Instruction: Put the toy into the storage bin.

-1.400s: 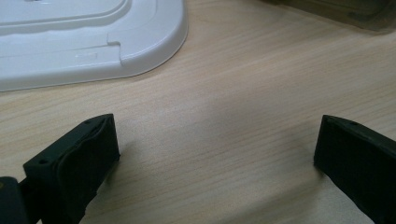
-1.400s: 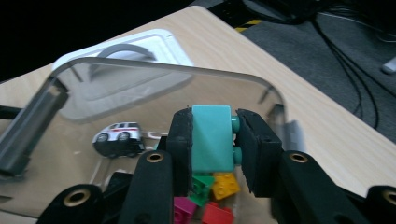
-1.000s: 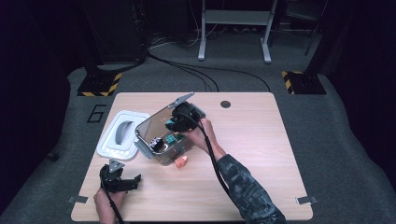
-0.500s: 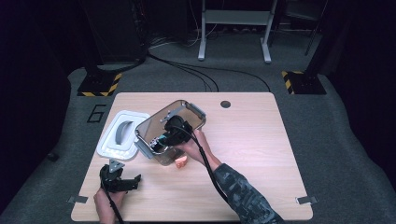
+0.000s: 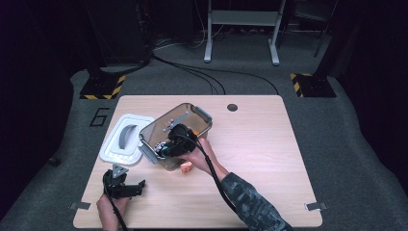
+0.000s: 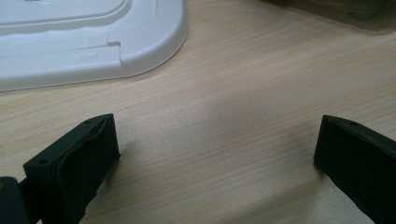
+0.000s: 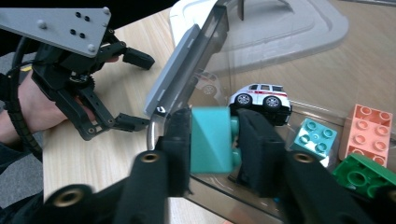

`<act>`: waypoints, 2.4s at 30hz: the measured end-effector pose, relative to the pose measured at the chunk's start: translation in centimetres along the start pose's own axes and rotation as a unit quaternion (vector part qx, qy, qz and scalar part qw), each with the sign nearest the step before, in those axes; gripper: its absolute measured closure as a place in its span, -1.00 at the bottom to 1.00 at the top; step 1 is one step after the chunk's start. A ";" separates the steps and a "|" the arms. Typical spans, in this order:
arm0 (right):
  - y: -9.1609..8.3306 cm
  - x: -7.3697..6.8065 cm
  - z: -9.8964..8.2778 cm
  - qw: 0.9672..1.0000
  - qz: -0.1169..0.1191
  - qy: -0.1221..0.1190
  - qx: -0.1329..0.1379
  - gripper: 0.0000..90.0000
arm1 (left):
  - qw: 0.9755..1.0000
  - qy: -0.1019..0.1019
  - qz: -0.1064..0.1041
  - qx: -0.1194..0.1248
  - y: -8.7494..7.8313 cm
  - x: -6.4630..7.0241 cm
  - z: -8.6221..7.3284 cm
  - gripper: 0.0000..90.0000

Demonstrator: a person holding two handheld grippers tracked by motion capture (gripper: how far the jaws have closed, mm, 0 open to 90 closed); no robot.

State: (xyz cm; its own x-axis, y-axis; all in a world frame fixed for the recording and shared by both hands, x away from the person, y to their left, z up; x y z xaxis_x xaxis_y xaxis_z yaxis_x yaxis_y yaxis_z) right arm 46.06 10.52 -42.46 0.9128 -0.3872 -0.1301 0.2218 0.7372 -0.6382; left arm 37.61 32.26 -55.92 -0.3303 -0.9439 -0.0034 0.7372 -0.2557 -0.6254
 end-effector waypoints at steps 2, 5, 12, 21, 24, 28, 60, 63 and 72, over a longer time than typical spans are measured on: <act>-0.2 -0.1 0.0 1.000 0.000 0.000 0.004 0.17 | 1.000 -0.001 0.000 0.004 0.1 0.0 0.0 -1.00; -0.8 -0.1 0.0 1.000 -0.006 -0.002 0.012 -0.08 | 1.000 -0.001 0.000 0.004 0.1 0.0 0.0 -1.00; -2.9 0.1 -1.3 0.999 -0.030 -0.006 0.018 -0.48 | 1.000 0.001 0.000 -0.001 0.0 0.0 0.0 -1.00; -5.3 0.6 -5.0 0.998 -0.048 -0.002 0.033 -0.52 | 1.000 -0.001 0.000 0.004 0.1 0.0 0.0 -1.00; -5.9 0.9 -6.2 0.998 -0.051 0.005 0.031 -0.53 | 1.000 -0.001 0.000 0.004 0.1 0.0 0.0 -1.00; -5.0 1.5 -7.9 0.998 -0.054 0.008 0.017 -0.55 | 1.000 -0.001 0.000 0.004 0.1 0.0 0.0 -1.00; 1.3 1.1 -10.2 0.997 -0.023 -0.050 -0.060 0.01 | 1.000 -0.003 0.001 0.007 0.1 0.0 0.0 -1.00; 2.3 1.2 -10.2 0.996 -0.025 -0.055 -0.068 0.15 | 1.000 -0.006 0.001 0.008 0.1 0.1 0.0 -1.00; 1.7 1.0 -11.1 0.995 -0.027 -0.052 -0.084 0.50 | 1.000 -0.006 0.001 0.008 0.1 0.1 0.0 -1.00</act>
State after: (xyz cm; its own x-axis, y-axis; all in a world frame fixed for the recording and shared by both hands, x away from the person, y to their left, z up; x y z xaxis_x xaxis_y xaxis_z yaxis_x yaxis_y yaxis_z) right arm 43.53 5.23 -52.13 0.9334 -0.3584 -0.0178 0.2199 0.6106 -0.7608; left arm 37.68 32.16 -55.97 -0.3216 -0.9469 0.0036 0.7473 -0.2562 -0.6131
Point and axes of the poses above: each handheld gripper's, and its own axes: y roughly forward along the jaws, z roughly out of its top, x roughly to its right, the point moved 4 cm from there along y, roughly forward along the jaws, and after that the axes turned 6 degrees about x, right-handed, at the moved point
